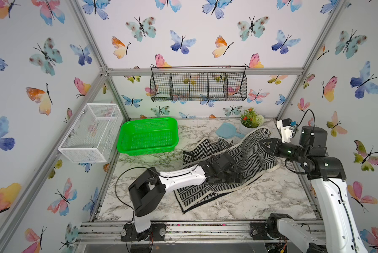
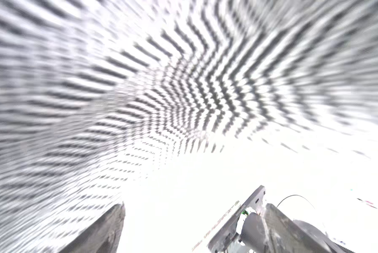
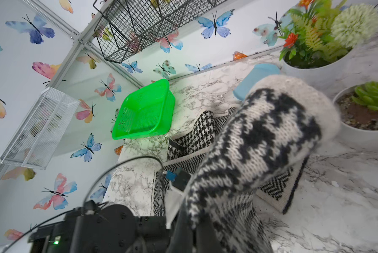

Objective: Roll up the scarf and place it into the basket
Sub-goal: Flatten out the scarf at the center of the board.

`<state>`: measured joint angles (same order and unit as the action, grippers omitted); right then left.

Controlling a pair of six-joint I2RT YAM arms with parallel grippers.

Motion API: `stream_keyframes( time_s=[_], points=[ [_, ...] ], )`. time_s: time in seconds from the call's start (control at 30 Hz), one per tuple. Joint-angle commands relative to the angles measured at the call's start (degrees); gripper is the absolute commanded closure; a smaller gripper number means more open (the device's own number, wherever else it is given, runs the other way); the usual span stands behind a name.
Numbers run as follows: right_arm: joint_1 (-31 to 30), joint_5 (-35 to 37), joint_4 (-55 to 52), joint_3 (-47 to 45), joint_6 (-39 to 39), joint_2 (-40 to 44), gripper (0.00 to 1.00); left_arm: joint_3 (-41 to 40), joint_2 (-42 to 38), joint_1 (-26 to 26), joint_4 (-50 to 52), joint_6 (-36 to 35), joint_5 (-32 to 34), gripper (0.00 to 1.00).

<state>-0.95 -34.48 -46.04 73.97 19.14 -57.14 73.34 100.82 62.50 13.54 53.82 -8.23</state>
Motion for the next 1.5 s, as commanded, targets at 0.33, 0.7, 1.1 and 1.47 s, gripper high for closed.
stream_keyframes(
  time_s=[0.33,0.7,1.1,1.47],
  points=[
    [-9.94,2.92,9.81,-3.49,4.69,-0.21,0.99,-23.96,-15.11,-0.85,-3.38,5.06,5.23,0.02],
    [-13.03,4.98,13.50,-4.63,5.94,-2.79,0.99,-38.89,-29.96,-2.02,-2.12,9.09,7.78,0.02],
    [-19.45,10.07,16.37,-5.24,7.49,-5.94,0.99,-44.15,-42.78,-2.14,10.55,13.49,12.72,0.01],
    [-28.76,17.05,18.80,-4.48,9.24,-10.23,0.99,-52.30,-50.91,-2.06,10.99,16.69,11.05,0.11]
  ],
)
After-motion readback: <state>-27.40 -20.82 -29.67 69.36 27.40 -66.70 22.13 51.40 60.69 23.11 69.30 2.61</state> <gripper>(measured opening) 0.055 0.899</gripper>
